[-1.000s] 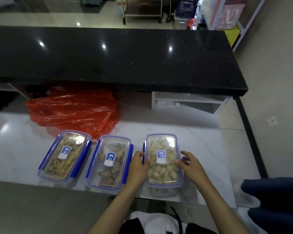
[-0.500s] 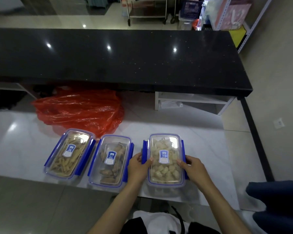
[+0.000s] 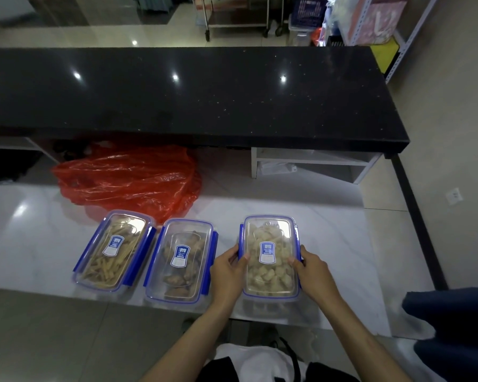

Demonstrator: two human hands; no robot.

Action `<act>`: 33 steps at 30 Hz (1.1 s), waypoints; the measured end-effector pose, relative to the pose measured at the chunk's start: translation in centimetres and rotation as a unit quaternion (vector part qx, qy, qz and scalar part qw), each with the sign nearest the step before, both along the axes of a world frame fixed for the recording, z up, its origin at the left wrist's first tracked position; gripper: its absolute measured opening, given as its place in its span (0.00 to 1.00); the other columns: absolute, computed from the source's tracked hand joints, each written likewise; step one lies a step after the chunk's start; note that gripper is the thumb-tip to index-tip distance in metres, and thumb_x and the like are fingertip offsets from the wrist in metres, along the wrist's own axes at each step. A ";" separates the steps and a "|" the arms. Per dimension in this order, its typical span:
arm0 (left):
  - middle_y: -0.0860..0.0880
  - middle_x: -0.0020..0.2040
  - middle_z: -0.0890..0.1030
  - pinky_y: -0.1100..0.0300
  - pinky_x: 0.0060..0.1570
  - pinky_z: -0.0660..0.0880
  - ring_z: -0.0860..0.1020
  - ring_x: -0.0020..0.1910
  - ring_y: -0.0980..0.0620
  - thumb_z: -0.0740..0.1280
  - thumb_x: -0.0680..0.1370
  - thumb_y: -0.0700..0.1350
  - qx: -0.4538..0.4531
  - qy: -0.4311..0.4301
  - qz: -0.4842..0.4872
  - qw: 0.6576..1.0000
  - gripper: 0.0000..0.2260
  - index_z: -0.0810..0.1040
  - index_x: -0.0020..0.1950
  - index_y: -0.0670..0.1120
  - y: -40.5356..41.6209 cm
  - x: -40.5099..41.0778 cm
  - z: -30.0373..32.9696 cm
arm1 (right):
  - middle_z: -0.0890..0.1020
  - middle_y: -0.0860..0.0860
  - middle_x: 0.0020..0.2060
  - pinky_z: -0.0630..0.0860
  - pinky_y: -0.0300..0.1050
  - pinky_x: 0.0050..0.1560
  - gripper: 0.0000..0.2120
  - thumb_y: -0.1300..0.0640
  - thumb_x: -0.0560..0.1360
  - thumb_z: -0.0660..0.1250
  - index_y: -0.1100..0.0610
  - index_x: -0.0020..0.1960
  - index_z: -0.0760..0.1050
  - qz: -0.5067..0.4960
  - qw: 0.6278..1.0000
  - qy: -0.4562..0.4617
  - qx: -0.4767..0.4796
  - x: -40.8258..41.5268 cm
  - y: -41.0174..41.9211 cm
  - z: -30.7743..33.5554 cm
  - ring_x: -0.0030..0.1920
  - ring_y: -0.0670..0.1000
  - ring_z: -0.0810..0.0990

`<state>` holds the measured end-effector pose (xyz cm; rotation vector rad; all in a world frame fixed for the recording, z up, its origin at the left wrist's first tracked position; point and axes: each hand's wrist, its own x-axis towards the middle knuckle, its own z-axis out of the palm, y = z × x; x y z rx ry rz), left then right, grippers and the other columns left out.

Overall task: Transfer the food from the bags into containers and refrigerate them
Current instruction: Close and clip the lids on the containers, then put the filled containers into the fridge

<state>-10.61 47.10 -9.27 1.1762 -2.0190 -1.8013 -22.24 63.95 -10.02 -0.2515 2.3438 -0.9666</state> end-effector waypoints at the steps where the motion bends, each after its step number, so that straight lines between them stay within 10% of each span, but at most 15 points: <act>1: 0.62 0.53 0.84 0.67 0.50 0.81 0.83 0.53 0.65 0.70 0.82 0.43 -0.006 -0.001 -0.004 1.000 0.14 0.80 0.67 0.51 0.1 0.1 -0.1 | 0.85 0.52 0.55 0.75 0.40 0.41 0.14 0.49 0.84 0.61 0.55 0.66 0.75 -0.002 1.000 -0.001 -0.005 0.2 0.0 0.1 0.48 0.50 0.82; 10: 0.56 0.56 0.82 0.63 0.47 0.79 0.82 0.54 0.58 0.63 0.85 0.55 0.069 -0.069 -0.097 0.990 0.14 0.72 0.68 0.53 0.1 0.6 -0.1 | 0.79 0.47 0.50 0.73 0.28 0.33 0.17 0.50 0.82 0.66 0.52 0.69 0.73 -0.097 0.992 -0.029 -0.075 3.3 1.2 1.4 0.43 0.39 0.78; 22: 0.47 0.63 0.85 0.52 0.50 0.84 0.86 0.58 0.47 0.73 0.79 0.48 0.299 -0.018 -0.202 0.932 0.26 0.69 0.75 0.57 -3.1 1.9 2.4 | 0.82 0.49 0.50 0.77 0.34 0.37 0.21 0.55 0.80 0.69 0.51 0.73 0.73 -0.242 0.965 0.000 -0.104 8.3 0.6 3.3 0.48 0.45 0.82; 33: 0.52 0.64 0.83 0.42 0.59 0.82 0.84 0.61 0.47 0.75 0.77 0.51 0.274 0.007 -0.418 0.866 0.36 0.60 0.79 0.67 -3.2 4.8 2.3 | 0.83 0.46 0.56 0.83 0.41 0.43 0.20 0.51 0.80 0.69 0.44 0.71 0.72 -0.432 0.889 0.051 -0.145 19.4 2.2 6.4 0.51 0.45 0.85</act>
